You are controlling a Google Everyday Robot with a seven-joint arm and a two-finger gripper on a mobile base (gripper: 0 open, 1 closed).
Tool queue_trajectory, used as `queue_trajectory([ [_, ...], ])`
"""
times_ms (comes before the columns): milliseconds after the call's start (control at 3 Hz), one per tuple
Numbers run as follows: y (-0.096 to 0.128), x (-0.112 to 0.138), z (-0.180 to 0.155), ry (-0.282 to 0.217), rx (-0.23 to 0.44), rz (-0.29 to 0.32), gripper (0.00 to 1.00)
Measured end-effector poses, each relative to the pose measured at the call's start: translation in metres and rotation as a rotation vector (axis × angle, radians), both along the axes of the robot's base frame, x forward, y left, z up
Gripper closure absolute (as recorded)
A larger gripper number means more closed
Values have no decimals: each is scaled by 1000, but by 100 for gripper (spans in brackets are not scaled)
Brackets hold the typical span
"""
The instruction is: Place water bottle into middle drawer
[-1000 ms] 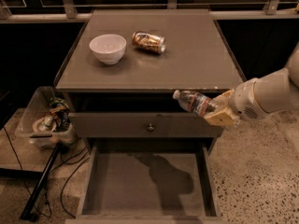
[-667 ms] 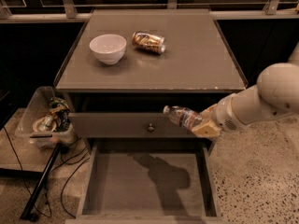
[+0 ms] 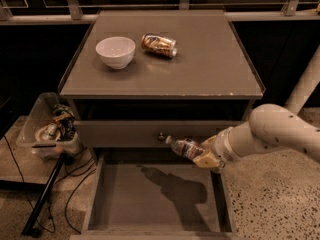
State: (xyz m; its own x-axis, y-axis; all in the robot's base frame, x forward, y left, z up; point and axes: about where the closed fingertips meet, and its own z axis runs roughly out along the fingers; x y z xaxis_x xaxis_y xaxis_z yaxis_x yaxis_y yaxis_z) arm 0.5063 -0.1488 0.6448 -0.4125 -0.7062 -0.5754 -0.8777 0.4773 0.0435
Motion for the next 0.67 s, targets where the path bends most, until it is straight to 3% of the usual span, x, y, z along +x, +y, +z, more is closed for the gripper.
queue_trajectory([
  [667, 15, -26, -15, -190, 45, 29, 100],
])
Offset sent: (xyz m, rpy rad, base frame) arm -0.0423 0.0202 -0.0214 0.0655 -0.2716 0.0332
